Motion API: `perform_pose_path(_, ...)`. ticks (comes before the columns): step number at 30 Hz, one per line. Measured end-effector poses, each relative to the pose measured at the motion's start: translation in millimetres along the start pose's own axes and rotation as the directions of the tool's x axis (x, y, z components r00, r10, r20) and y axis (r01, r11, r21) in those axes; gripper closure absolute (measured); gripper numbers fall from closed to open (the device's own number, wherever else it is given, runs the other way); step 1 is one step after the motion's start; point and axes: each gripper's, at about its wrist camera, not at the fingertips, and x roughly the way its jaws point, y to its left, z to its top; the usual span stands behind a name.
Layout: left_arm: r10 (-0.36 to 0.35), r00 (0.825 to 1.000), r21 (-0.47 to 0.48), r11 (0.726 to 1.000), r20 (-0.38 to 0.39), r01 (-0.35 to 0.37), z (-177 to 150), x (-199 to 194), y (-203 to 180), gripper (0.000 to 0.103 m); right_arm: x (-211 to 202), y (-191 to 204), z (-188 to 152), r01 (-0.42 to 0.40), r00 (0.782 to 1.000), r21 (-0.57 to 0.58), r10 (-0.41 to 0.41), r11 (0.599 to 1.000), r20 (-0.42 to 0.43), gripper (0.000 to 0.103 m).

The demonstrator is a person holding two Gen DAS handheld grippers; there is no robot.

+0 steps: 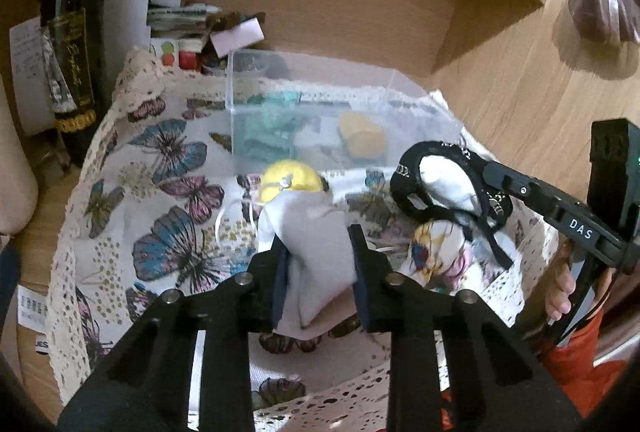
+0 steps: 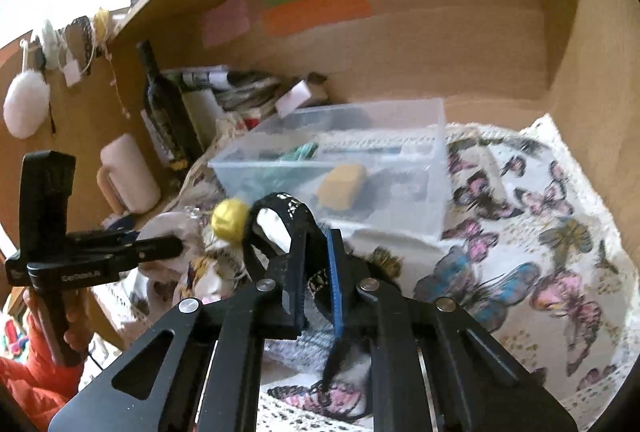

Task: Organize soft objects
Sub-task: 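Grasp the white sock with the left gripper while the right gripper grasps the black chain bag, then lift the sock and black bag and carry both toward the clear box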

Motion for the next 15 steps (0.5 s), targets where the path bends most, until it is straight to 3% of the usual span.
perform_pose_path(6,0.011,0.997,0.011,1.000,0.076,-0.012,16.9,-19.0,-3.0,0.075,-11.4,-6.5,12.0,0.023,0.998,0.002,-0.023,1.000,0.051,0.097)
perform_pose_path(12,0.029,0.990,0.025,0.999,0.139,-0.033,34.6,-29.5,-3.8,0.075,0.2,-5.1,9.1,0.021,0.999,-0.025,-0.022,0.999,-0.032,0.096)
perform_pose_path(15,0.039,0.986,0.031,0.998,0.164,-0.045,39.9,-34.4,-6.4,0.075,6.0,-3.3,4.8,0.005,0.999,-0.022,-0.007,1.000,-0.052,0.078)
